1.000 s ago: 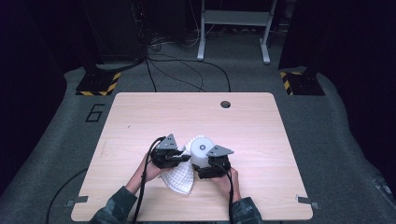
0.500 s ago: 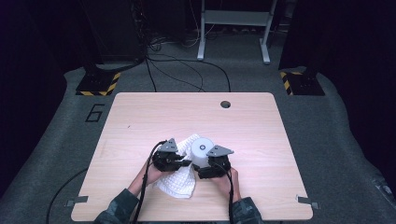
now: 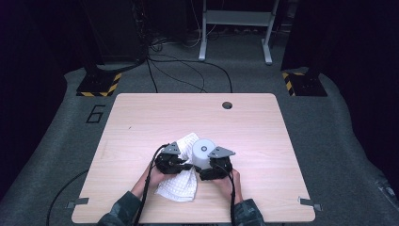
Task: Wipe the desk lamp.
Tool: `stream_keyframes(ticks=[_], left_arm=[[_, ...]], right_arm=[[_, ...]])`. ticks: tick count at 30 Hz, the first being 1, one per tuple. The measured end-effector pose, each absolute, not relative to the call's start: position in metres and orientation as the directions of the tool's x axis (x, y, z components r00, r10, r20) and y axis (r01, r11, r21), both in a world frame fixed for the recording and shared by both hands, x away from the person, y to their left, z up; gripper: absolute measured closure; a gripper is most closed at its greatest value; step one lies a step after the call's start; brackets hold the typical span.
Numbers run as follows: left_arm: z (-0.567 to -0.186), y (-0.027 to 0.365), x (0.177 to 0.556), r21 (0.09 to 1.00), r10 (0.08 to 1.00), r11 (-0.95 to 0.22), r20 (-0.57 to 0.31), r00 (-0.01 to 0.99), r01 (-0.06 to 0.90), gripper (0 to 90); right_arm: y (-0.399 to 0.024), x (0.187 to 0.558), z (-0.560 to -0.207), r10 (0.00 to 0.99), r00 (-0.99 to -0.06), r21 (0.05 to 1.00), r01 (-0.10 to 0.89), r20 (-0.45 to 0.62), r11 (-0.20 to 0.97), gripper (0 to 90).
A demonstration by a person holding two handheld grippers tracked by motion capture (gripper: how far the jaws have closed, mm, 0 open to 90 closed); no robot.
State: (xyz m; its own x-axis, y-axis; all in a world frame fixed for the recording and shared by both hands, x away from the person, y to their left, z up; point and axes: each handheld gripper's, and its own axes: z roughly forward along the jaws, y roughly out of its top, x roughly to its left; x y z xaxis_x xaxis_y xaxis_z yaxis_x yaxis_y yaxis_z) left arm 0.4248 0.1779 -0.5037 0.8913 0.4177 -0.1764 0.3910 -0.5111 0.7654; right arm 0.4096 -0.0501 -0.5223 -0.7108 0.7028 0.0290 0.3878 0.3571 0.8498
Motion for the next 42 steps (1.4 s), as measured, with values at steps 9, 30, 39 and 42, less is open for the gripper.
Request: stream_keyframes(ticks=[9,30,39,42], left_arm=[[-0.477,0.179,0.414,0.804,0.38,-0.489,-0.152,0.912,0.338,78.6],[-0.452,0.179,0.403,0.858,0.37,-0.434,-0.109,0.923,0.275,78.9],[-0.446,0.192,0.419,0.889,0.454,-0.34,-0.131,0.882,0.307,79.0],[-0.441,0.189,0.423,0.891,0.466,-0.344,-0.113,0.878,0.297,78.9]], right_arm=[[-0.05,0.41,-0.522,0.699,-0.714,0.845,0.392,0.03,0.364,6.8],[-0.05,0.41,-0.522,0.698,-0.715,0.845,0.391,0.029,0.366,6.8],[-0.05,0.409,-0.522,0.701,-0.712,0.844,0.395,0.031,0.364,6.8],[-0.05,0.41,-0.522,0.698,-0.715,0.843,0.393,0.03,0.367,6.8]])
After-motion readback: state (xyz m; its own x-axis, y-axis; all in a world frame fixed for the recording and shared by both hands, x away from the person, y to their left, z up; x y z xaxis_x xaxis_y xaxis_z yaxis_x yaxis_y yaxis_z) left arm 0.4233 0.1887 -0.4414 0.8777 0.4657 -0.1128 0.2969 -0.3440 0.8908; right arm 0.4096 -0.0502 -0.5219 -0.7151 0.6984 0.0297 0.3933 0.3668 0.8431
